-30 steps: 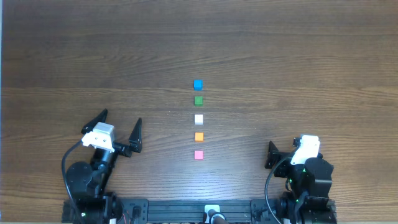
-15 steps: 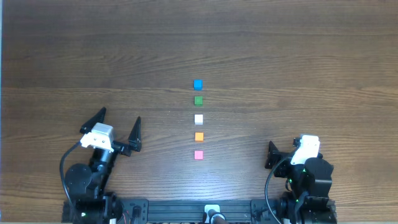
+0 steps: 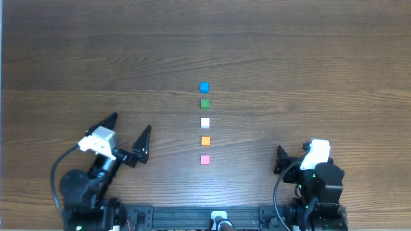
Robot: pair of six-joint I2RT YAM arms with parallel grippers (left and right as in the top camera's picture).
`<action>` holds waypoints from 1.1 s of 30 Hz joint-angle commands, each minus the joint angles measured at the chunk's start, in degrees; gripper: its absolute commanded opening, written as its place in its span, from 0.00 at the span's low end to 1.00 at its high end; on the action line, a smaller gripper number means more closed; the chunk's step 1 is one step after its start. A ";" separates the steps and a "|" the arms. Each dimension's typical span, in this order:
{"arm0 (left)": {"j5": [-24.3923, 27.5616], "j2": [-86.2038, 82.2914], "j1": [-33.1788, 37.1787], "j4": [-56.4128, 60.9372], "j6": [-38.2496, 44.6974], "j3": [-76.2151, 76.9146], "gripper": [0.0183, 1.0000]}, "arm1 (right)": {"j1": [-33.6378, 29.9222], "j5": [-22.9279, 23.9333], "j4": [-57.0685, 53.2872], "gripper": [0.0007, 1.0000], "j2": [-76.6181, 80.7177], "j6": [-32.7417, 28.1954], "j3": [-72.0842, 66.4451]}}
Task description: Stack Cubes
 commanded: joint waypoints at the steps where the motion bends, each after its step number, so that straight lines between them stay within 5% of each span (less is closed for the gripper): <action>1: 0.15 9.05 0.24 -9.07 0.15 20.06 1.00 | -0.42 -0.85 -0.04 0.99 -0.55 -0.31 -0.39; 8: 4.31 34.45 0.17 -46.90 -1.01 58.53 0.99 | -0.42 -0.85 -0.04 0.99 -0.57 -0.31 -0.39; 13: 1.22 48.78 -0.72 -68.94 -0.28 75.65 1.00 | -0.42 -0.85 -0.04 0.99 -0.55 -0.31 -0.39; 18: -2.47 56.22 -8.22 -69.83 -2.69 76.72 0.99 | -0.42 -0.85 -0.04 0.99 -0.55 -0.31 -0.39; 28: -24.24 73.83 -40.48 -64.52 -18.99 76.72 1.00 | -0.42 -0.85 -0.04 0.99 -0.55 -0.31 -0.39; 33: -25.18 83.38 -46.97 -61.94 -26.62 76.72 1.00 | -0.42 -0.85 -0.04 0.99 -0.55 -0.31 -0.39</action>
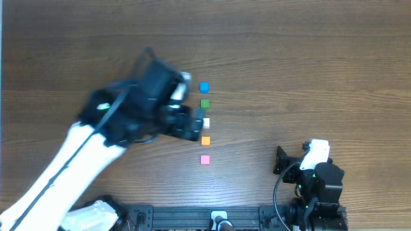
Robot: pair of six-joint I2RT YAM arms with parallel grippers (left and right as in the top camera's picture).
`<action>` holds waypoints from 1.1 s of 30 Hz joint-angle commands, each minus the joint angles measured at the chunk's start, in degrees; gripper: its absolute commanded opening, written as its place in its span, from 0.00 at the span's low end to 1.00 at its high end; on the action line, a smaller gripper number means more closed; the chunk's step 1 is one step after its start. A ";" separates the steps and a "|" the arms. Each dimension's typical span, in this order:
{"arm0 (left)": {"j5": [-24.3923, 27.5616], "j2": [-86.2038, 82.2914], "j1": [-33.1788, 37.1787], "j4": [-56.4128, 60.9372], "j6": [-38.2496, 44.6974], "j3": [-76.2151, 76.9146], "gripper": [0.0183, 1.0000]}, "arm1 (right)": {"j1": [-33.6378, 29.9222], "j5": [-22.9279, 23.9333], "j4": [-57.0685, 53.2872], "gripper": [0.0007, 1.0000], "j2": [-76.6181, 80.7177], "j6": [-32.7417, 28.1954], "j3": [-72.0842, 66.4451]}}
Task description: Stack Cubes
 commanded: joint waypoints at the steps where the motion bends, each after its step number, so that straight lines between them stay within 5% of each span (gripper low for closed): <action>1: -4.66 8.07 -4.79 2.01 -9.51 0.68 1.00 | -0.31 -0.24 -0.02 0.99 -0.52 -0.31 -0.20; 18: -2.16 22.34 -12.15 10.43 -28.79 -8.66 1.00 | -0.31 -0.24 -0.02 0.99 -0.52 -0.31 -0.20; 23: 3.52 22.34 -12.26 16.24 -29.07 -13.99 1.00 | -0.31 -0.24 -0.02 0.99 -0.50 -0.31 -0.20; 33: 5.11 22.34 -10.71 22.58 -30.80 -21.90 1.00 | -0.31 -0.24 -0.02 0.99 -0.52 -0.31 -0.20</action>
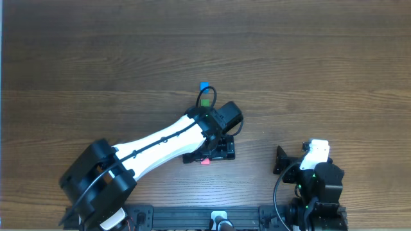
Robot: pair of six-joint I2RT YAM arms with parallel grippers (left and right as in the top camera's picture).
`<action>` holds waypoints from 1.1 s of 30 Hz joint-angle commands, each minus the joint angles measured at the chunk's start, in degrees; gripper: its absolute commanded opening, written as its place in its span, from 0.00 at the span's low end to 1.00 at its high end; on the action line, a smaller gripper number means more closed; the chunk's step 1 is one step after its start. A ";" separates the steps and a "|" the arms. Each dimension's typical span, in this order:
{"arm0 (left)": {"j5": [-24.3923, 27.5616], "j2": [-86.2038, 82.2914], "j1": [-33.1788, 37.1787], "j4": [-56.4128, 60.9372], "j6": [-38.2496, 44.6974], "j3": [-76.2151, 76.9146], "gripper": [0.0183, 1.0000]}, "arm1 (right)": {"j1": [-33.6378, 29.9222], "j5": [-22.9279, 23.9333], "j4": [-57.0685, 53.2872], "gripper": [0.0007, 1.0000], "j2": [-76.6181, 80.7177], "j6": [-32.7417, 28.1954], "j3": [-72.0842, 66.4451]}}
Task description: Stack Cubes
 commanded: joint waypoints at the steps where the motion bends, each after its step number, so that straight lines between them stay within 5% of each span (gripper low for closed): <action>1: 2.56 0.35 1.36 2.60 -1.81 -3.02 1.00 | -0.31 -0.24 -0.04 0.99 -0.52 -0.28 -0.20; 33: -3.96 2.56 0.13 4.33 8.00 -6.71 1.00 | -0.31 -0.24 -0.04 0.99 -0.52 -0.28 -0.20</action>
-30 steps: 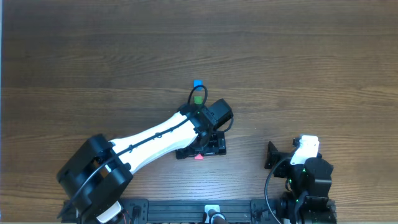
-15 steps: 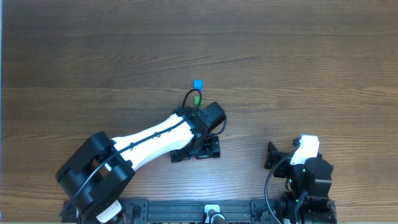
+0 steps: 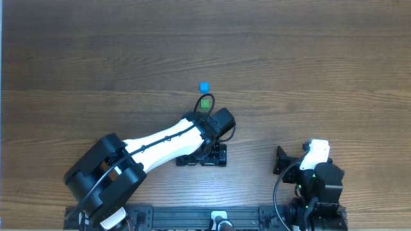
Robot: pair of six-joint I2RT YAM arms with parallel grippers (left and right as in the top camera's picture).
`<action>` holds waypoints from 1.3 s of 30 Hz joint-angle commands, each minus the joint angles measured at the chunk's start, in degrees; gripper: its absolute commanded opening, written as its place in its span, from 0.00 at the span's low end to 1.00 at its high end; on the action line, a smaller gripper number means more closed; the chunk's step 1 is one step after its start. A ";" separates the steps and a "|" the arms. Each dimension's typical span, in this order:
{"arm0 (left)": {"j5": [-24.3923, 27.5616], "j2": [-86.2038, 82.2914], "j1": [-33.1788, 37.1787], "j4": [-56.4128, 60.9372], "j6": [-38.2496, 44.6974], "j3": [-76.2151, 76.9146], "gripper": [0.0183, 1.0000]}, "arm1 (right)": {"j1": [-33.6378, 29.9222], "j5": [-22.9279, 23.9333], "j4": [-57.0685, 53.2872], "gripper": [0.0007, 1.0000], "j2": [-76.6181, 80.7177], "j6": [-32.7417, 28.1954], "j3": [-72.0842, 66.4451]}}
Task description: Stack Cubes
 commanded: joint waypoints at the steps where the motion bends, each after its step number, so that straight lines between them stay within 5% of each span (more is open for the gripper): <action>1: -4.26 0.55 -0.90 0.17 1.07 -0.35 1.00 | -0.31 -0.24 -0.02 0.99 -0.50 -0.31 -0.20; 12: -4.52 0.55 -0.90 1.07 0.83 -0.35 0.72 | -0.31 -0.24 -0.02 0.99 -0.52 -0.31 -0.20; 39: -4.28 0.55 -3.06 2.21 -4.46 -0.24 0.64 | -0.31 -0.24 -0.02 0.99 -0.50 -0.31 -0.20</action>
